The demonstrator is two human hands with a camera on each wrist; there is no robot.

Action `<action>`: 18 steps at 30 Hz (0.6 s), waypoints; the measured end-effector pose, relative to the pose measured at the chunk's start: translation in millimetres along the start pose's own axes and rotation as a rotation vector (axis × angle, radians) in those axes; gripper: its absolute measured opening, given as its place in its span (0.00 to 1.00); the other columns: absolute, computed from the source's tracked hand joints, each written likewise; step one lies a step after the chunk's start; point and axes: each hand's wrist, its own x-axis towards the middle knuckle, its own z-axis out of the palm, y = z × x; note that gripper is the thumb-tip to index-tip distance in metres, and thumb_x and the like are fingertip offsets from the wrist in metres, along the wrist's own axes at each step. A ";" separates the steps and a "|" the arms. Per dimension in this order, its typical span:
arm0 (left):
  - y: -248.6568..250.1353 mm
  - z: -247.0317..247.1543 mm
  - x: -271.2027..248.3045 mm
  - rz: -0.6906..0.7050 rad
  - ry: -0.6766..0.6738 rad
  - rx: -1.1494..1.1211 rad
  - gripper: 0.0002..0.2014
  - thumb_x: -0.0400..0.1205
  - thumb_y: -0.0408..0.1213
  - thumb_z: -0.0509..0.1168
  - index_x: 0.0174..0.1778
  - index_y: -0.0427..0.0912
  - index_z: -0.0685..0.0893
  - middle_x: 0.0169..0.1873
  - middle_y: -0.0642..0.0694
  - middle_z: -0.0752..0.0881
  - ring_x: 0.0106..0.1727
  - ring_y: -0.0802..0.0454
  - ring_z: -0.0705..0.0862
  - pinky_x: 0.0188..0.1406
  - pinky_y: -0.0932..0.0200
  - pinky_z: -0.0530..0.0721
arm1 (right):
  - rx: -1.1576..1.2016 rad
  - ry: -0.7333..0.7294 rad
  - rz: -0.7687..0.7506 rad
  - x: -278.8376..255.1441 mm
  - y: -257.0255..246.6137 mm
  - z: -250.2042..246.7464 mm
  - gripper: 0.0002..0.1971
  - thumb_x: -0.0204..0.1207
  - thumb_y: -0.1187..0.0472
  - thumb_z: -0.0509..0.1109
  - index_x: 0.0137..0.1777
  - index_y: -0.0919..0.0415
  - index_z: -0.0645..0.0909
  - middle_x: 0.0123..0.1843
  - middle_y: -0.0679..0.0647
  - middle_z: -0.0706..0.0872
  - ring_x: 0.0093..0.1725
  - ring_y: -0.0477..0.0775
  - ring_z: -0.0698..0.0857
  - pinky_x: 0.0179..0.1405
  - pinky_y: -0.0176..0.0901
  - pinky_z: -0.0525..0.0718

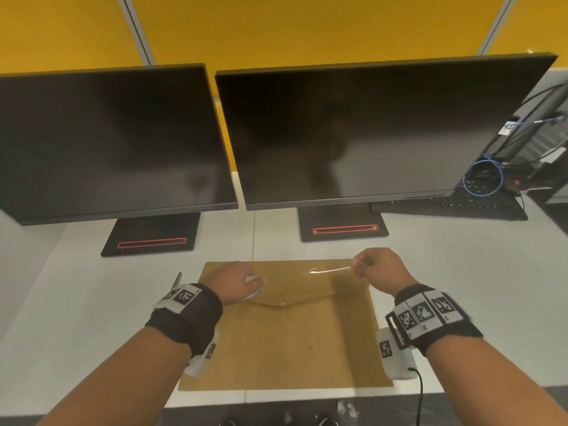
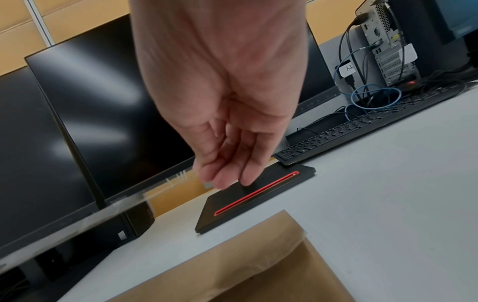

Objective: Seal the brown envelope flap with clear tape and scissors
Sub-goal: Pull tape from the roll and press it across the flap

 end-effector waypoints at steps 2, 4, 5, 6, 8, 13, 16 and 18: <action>1.0 0.9 2.6 -0.037 -0.022 0.057 0.18 0.85 0.53 0.56 0.39 0.42 0.77 0.39 0.44 0.78 0.43 0.49 0.76 0.42 0.57 0.71 | -0.019 -0.018 -0.016 -0.6 0.2 -0.3 0.18 0.75 0.71 0.62 0.25 0.56 0.80 0.41 0.54 0.88 0.44 0.51 0.84 0.36 0.31 0.74; 4.8 1.5 3.5 -0.084 -0.025 0.080 0.21 0.84 0.54 0.56 0.33 0.42 0.75 0.35 0.45 0.77 0.40 0.49 0.76 0.40 0.57 0.71 | -0.048 -0.021 -0.025 -0.3 0.2 0.9 0.18 0.76 0.70 0.61 0.26 0.56 0.79 0.43 0.54 0.88 0.46 0.52 0.83 0.37 0.29 0.73; 7.2 2.2 3.6 -0.105 -0.027 0.090 0.21 0.84 0.54 0.56 0.32 0.43 0.75 0.32 0.46 0.76 0.39 0.48 0.77 0.39 0.57 0.72 | -0.066 -0.018 -0.026 0.1 0.8 2.0 0.18 0.76 0.71 0.61 0.26 0.56 0.79 0.45 0.54 0.88 0.46 0.52 0.83 0.37 0.28 0.72; 9.0 3.6 3.6 -0.124 -0.030 0.085 0.20 0.84 0.54 0.57 0.35 0.43 0.77 0.32 0.48 0.76 0.39 0.48 0.78 0.39 0.57 0.74 | -0.078 -0.014 -0.025 0.7 1.9 3.3 0.19 0.76 0.71 0.60 0.26 0.56 0.79 0.45 0.54 0.88 0.47 0.52 0.83 0.36 0.27 0.72; 13.1 5.5 1.9 -0.135 -0.043 0.030 0.15 0.83 0.54 0.59 0.53 0.45 0.78 0.37 0.48 0.81 0.43 0.47 0.82 0.45 0.55 0.78 | -0.086 -0.007 -0.023 1.8 5.9 5.0 0.19 0.77 0.70 0.60 0.26 0.55 0.79 0.46 0.54 0.88 0.48 0.52 0.83 0.35 0.27 0.71; 22.3 8.4 0.6 -0.095 -0.067 -0.030 0.14 0.83 0.51 0.60 0.52 0.46 0.85 0.35 0.52 0.82 0.48 0.48 0.84 0.51 0.54 0.80 | -0.073 -0.011 -0.004 4.4 19.4 3.1 0.14 0.77 0.67 0.64 0.31 0.55 0.81 0.42 0.54 0.88 0.46 0.54 0.84 0.36 0.29 0.73; 29.5 12.2 5.1 -0.133 -0.118 -0.049 0.13 0.83 0.49 0.61 0.51 0.45 0.86 0.30 0.54 0.81 0.45 0.49 0.85 0.49 0.55 0.80 | -0.048 -0.034 0.003 8.1 27.8 -0.2 0.16 0.76 0.67 0.65 0.30 0.52 0.82 0.37 0.49 0.86 0.43 0.50 0.83 0.37 0.29 0.73; 35.4 14.5 9.5 -0.152 -0.130 -0.045 0.13 0.82 0.46 0.61 0.51 0.43 0.86 0.31 0.52 0.83 0.46 0.47 0.87 0.48 0.55 0.81 | -0.083 -0.054 0.010 10.9 33.5 -2.7 0.17 0.77 0.67 0.66 0.29 0.49 0.81 0.36 0.43 0.83 0.41 0.45 0.80 0.35 0.25 0.70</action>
